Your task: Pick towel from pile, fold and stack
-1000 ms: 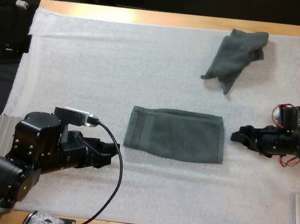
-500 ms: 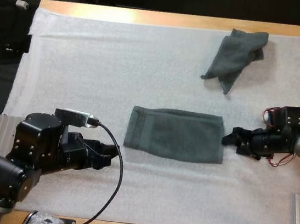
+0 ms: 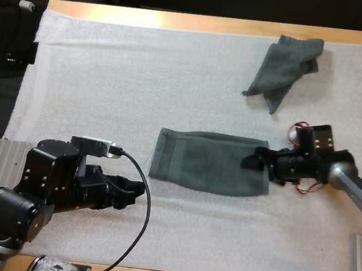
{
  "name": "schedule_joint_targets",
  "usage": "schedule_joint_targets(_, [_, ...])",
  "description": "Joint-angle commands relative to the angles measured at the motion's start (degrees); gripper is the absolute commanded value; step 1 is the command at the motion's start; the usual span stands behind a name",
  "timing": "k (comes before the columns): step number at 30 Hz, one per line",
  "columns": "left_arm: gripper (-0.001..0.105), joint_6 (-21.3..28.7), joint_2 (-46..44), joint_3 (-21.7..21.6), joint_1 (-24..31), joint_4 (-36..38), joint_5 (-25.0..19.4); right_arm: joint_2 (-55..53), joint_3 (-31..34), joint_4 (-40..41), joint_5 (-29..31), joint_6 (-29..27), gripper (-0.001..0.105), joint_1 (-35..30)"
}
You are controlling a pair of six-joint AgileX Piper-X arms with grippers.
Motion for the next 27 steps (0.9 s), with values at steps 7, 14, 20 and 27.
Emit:
schedule_joint_targets(7, [0.057,-0.5,-0.2,-0.1,0.0,0.0,1.0,1.1,0.0,-0.1,1.1,1.1,0.034,1.4])
schedule_joint_targets(14, [0.057,-0.5,-0.2,-0.1,0.0,0.0,1.0,-3.8,-0.5,7.6,12.0,-9.7,0.000,1.4])
schedule_joint_targets(20, [0.057,-0.5,-0.2,-0.1,0.0,0.0,1.0,-10.9,-4.0,21.0,37.2,-21.4,0.000,1.4])
schedule_joint_targets(27, [0.057,-0.5,-0.2,-0.1,0.0,0.0,1.0,-14.6,-9.9,31.2,54.8,-30.0,0.000,1.4])
